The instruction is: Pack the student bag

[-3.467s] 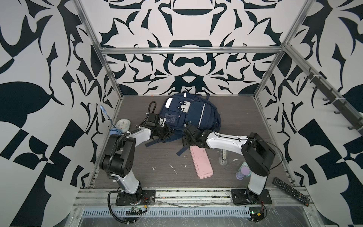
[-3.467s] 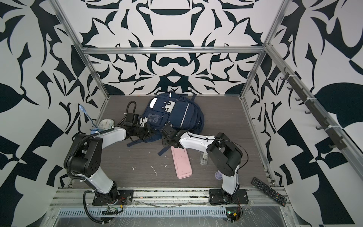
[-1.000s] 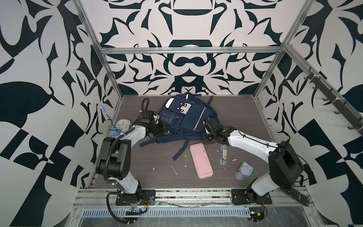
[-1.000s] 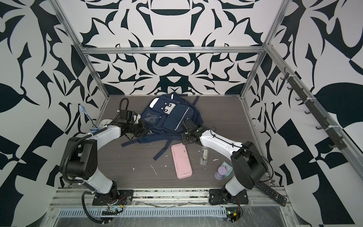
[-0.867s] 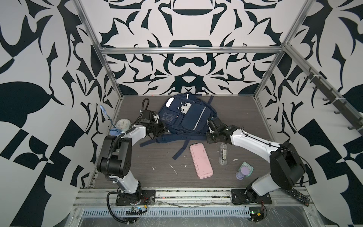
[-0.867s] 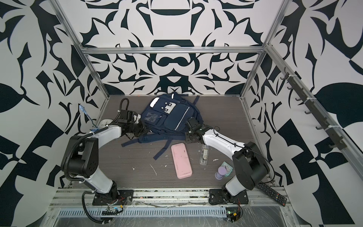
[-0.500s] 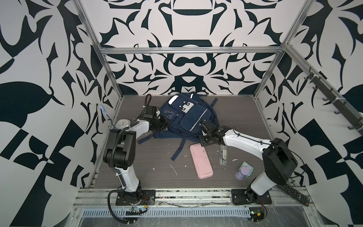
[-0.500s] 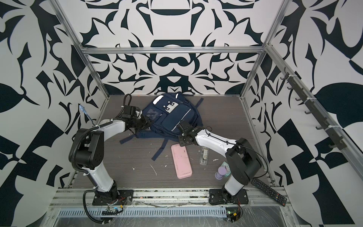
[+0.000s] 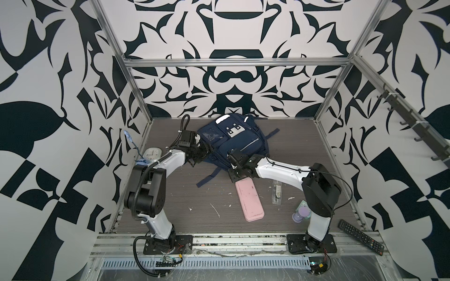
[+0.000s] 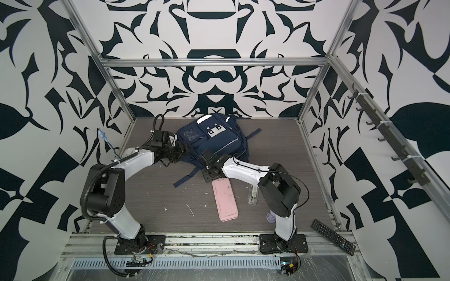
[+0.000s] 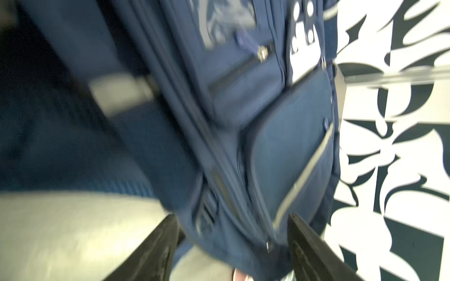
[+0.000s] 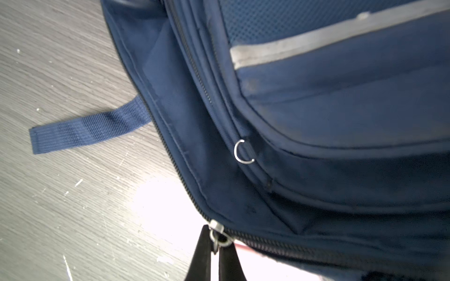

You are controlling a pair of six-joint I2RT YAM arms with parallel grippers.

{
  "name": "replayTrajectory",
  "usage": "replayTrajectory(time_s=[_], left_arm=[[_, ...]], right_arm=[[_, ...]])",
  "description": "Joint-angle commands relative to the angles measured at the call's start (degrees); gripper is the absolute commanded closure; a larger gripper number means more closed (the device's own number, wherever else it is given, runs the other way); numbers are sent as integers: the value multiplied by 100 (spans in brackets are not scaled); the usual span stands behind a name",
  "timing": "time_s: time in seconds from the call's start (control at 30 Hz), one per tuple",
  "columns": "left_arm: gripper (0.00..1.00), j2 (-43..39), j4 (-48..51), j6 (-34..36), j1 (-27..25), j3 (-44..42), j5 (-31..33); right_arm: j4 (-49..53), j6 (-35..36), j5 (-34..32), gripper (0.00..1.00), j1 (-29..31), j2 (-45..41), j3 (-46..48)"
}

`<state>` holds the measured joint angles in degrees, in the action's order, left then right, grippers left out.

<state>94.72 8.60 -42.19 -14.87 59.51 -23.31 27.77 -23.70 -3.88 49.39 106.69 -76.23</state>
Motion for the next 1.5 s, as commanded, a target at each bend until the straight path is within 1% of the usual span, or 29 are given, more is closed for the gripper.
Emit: replayTrajectory(time_s=[0.0, 0.1, 0.2, 0.23, 0.33, 0.53, 0.6, 0.73, 0.9, 0.97, 1.0, 1.13, 1.27, 1.37, 1.47], left_arm=[[30, -492, 396, 175, -212, -451, 15], [34, -647, 379, 57, -601, -709, 46], [36, -570, 216, -89, -916, -771, 95], [38, -525, 129, -150, -976, -793, 123], [43, -326, -40, -278, -1017, -736, 95], [50, 43, -155, -254, -1015, -634, 87], [55, 174, -223, -271, -1017, -594, 55], [66, 377, -374, -348, -1018, -513, 20], [90, 435, -334, -276, -895, -413, 6], [98, 396, -277, -218, -764, -426, -7], [100, 367, -248, -194, -682, -438, -20], [100, 176, -152, -49, -272, -532, -76], [100, -9, -43, 99, 124, -602, -137], [100, -49, -8, 159, 290, -621, -180], [100, 7, -21, 172, 309, -579, -205]], right_arm=[[-101, 105, 194, 100, 141, -45, -286], [-114, 116, 230, 100, 177, 13, -344], [-135, 106, 253, 100, 202, 27, -384], [-137, 90, 265, 100, 205, 27, -393], [-139, 85, 269, 100, 238, -8, -402], [-117, 83, 145, 100, 250, -215, -249], [-127, 62, 120, 100, 250, -299, -177], [-134, 41, 48, 100, 254, -434, -53], [-61, 149, -122, 100, 239, -599, 145], [63, 213, -227, 100, 198, -650, 216], [101, 231, -267, 100, 166, -689, 252], [186, 331, -368, 100, -98, -968, 521], [223, 420, -333, 100, -603, -1316, 845], [238, 463, -237, 100, -1012, -1537, 1039], [160, 453, -97, 100, -1183, -1676, 1137]])
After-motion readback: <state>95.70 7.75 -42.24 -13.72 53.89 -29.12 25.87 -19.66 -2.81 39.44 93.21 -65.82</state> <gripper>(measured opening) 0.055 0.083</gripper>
